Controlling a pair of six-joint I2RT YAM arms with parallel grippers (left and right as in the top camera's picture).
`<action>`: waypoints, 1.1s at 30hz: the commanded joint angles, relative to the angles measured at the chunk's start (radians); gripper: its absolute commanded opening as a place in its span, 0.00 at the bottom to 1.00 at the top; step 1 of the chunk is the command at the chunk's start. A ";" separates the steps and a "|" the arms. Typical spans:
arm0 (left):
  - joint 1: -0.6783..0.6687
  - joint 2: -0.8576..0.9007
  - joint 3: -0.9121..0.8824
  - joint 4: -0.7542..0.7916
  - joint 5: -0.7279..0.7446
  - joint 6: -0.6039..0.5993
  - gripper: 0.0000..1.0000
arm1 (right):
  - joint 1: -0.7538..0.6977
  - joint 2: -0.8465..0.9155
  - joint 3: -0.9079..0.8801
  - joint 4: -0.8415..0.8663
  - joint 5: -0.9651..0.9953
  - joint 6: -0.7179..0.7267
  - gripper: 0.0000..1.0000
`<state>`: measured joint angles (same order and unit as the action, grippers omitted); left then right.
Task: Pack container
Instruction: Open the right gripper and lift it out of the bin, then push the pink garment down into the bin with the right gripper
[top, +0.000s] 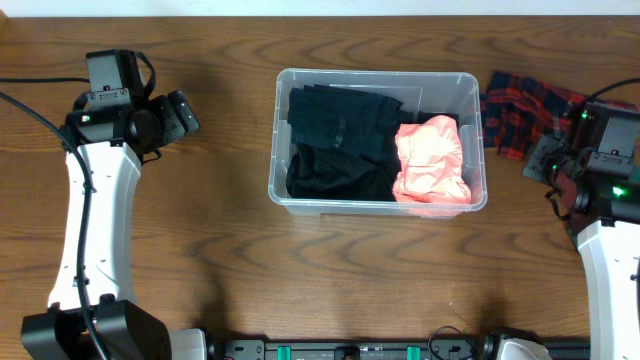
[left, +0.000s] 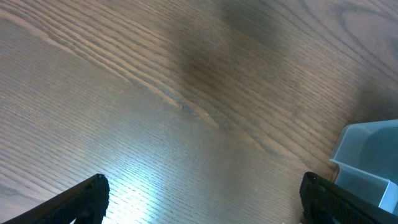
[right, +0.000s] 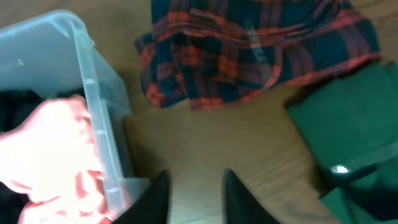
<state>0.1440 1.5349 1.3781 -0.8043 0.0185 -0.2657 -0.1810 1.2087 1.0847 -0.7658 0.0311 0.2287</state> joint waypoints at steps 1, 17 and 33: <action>0.003 -0.007 0.004 -0.002 -0.015 -0.002 0.98 | 0.002 -0.004 0.009 0.024 -0.090 0.002 0.07; 0.003 -0.007 0.004 -0.002 -0.015 -0.002 0.98 | 0.259 0.179 0.009 0.256 -0.173 -0.138 0.01; 0.003 -0.007 0.004 -0.002 -0.015 -0.002 0.98 | 0.391 0.613 0.009 0.393 -0.140 -0.226 0.01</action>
<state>0.1440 1.5349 1.3781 -0.8043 0.0185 -0.2657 0.2062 1.7676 1.0859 -0.3763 -0.1314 0.0242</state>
